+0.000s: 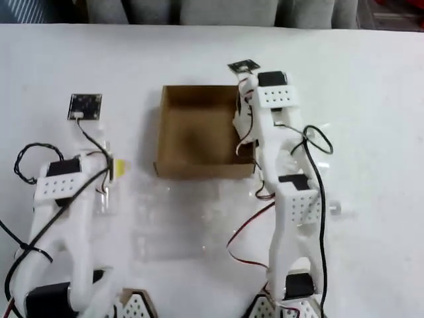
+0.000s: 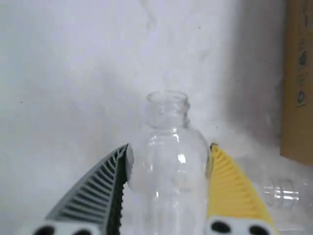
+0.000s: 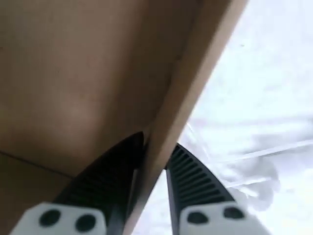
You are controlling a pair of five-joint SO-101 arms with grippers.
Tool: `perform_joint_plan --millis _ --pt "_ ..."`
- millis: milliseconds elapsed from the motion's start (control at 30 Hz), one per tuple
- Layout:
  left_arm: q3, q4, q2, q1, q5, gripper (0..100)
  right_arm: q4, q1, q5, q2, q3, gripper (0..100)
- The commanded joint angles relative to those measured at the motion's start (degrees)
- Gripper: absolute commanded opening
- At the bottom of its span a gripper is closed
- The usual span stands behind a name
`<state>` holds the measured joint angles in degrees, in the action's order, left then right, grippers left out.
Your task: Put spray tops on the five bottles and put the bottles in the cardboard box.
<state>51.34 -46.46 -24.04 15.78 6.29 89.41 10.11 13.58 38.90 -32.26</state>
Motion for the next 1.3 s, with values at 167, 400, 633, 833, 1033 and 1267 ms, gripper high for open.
perform_joint_plan --millis 167,400,633,833,1033,1267 --pt "-0.3 1.8 -2.8 0.3 0.5 2 -7.5 -1.5 -2.7 -5.4 4.7 8.2" --pt "-0.3 1.8 -2.8 0.4 0.5 2 -3.5 -2.4 -1.1 -8.0 1.9 21.5" --pt "-0.3 1.8 -2.8 0.4 0.5 2 9.5 -10.2 -9.7 -17.4 -4.8 9.9" --pt "-0.3 1.8 -2.8 0.4 0.5 2 9.5 -20.5 -13.4 -21.4 3.2 8.7" --pt "-0.3 1.8 -2.8 0.4 0.5 2 9.5 -27.0 -11.0 -24.7 11.1 8.7" --pt "-0.2 1.9 -2.7 0.4 0.5 2 2.2 -28.5 -10.4 -36.0 28.0 8.2"
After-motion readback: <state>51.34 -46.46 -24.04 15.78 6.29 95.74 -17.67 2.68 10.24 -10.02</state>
